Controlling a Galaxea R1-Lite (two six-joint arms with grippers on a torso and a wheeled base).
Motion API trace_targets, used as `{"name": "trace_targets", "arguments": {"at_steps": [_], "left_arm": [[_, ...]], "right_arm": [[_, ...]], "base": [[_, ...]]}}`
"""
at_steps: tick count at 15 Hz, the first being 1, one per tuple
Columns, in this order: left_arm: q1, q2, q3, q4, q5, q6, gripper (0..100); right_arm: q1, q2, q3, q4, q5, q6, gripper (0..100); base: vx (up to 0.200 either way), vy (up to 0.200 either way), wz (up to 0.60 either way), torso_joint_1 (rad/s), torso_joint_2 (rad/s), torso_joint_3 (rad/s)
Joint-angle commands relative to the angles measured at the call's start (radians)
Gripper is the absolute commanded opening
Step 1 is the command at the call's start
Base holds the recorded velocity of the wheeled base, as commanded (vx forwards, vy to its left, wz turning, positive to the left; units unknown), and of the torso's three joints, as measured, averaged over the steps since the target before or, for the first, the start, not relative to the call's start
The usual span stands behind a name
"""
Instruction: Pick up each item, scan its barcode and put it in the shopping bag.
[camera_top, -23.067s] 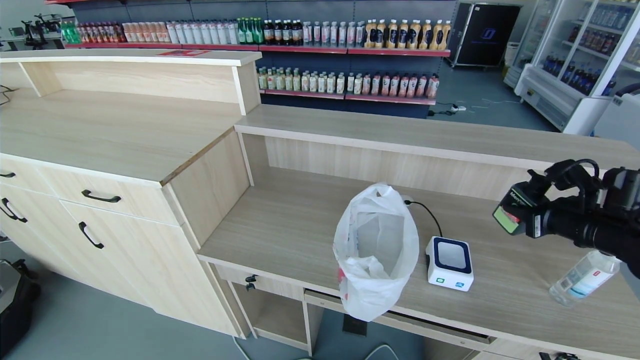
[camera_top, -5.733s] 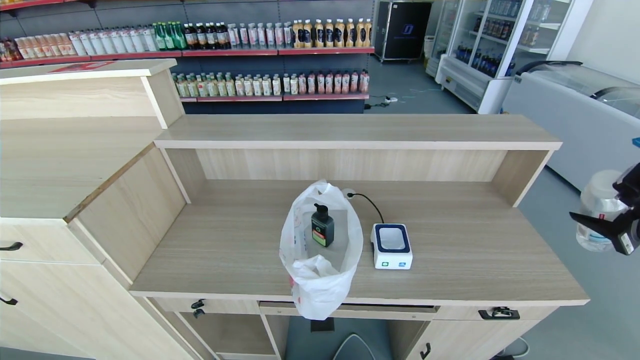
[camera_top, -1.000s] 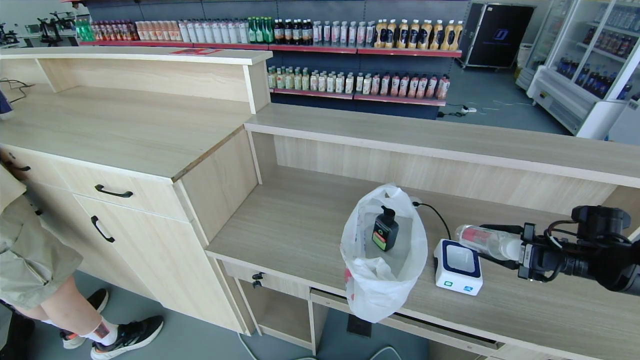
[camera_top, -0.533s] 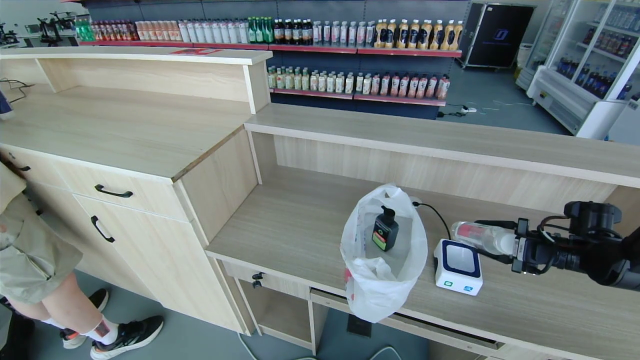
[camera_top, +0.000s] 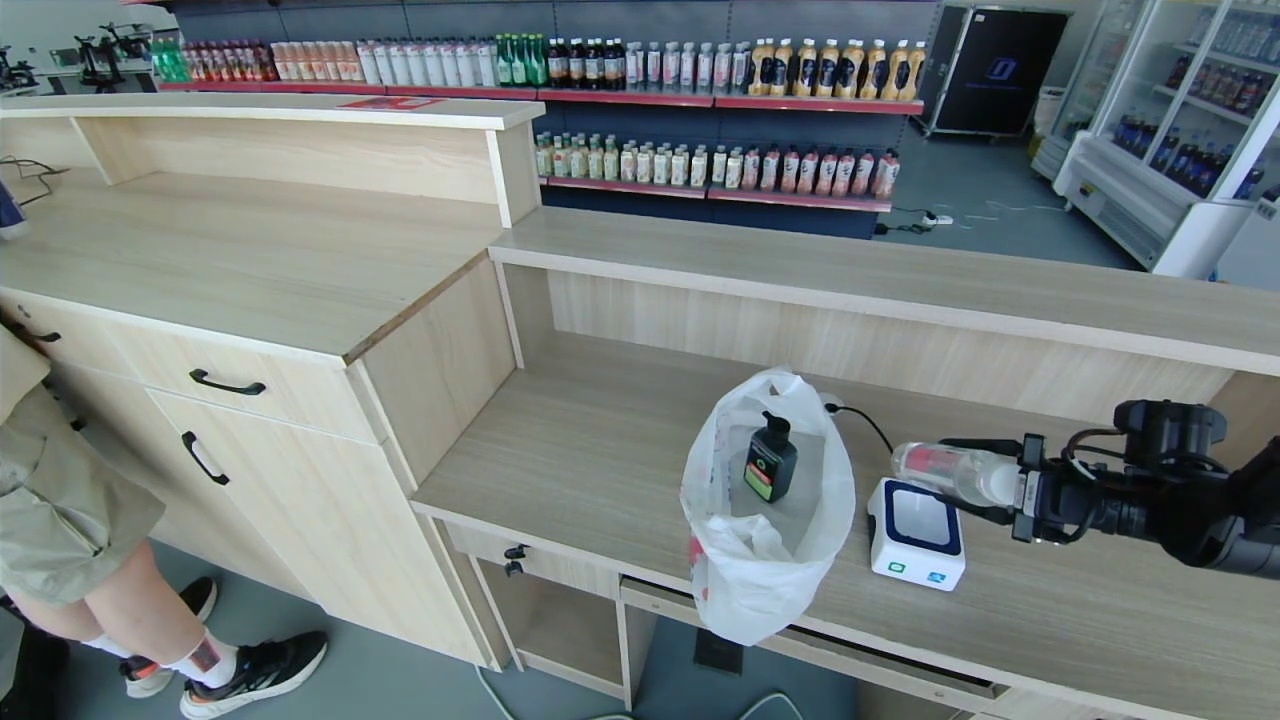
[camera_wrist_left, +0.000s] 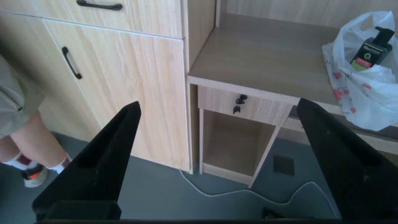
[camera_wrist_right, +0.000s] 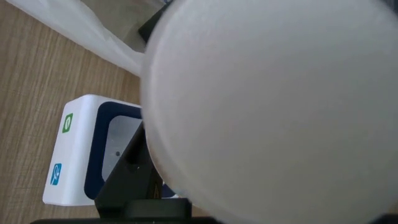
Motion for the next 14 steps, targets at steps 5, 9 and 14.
{"name": "trace_targets", "arguments": {"at_steps": [5,9,14], "left_arm": [[0.000,0.000,0.000,0.000,0.000,0.000,100],[0.000,0.000,0.000,0.000,0.000,0.000,100],[0.000,0.000,0.000,0.000,0.000,0.000,100]], "right_arm": [[-0.014,-0.394,0.137,0.004,-0.038,0.544,0],[-0.036,-0.586,0.203,0.008,-0.265,1.005,0],[-0.017,-0.618,0.213,0.035,-0.557,1.277,0]], "base": [[0.000,0.000,0.00,0.000,0.00,0.000],[0.000,0.000,0.00,0.000,0.00,0.000],[0.000,0.000,0.00,0.000,0.00,0.000]]}}
